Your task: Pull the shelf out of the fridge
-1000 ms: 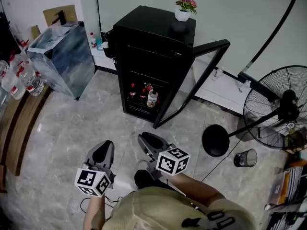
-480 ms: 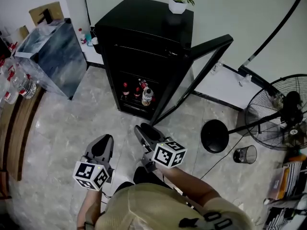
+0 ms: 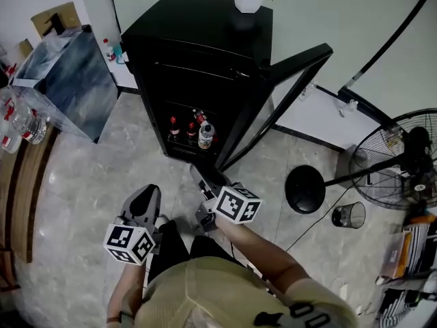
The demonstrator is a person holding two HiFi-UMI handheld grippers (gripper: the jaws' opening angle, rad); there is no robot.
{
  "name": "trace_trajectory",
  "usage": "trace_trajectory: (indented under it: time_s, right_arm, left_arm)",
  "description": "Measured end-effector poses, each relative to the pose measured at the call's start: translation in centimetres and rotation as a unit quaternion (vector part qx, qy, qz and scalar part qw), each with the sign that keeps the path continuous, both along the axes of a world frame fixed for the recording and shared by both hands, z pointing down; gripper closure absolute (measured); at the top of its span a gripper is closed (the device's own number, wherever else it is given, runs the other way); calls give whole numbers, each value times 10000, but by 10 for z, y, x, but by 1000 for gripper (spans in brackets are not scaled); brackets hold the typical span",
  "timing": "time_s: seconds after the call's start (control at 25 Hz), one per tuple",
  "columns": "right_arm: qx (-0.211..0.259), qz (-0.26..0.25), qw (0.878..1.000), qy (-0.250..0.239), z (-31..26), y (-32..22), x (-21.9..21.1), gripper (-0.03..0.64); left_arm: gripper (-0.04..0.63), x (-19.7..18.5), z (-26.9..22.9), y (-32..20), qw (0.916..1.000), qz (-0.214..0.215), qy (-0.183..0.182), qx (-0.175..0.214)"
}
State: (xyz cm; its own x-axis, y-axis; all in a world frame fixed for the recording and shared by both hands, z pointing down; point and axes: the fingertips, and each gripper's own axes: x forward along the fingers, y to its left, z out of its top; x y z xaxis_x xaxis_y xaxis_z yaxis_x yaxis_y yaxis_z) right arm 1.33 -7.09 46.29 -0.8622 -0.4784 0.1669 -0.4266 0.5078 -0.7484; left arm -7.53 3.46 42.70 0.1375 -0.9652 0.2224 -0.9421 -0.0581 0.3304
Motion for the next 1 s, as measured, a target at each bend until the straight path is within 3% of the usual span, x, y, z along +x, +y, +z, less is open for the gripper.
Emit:
trace_trajectory:
  time_s: [0.2,0.52,1.0]
  right_arm:
    - [-395,482,9977,-253,15,-24,5,439]
    - [-975,1087,9887,-340,52,-67,-13,439]
    - [-1516,2191,9600,-858,103,-165,-54,439]
  left_arm:
    - [558,-12,15,-27,9992,-29,391,-14]
    - [558,-35,34,-85,9977,430,516,-116]
    - [558,-98,79,-155,9933,565,950,-326]
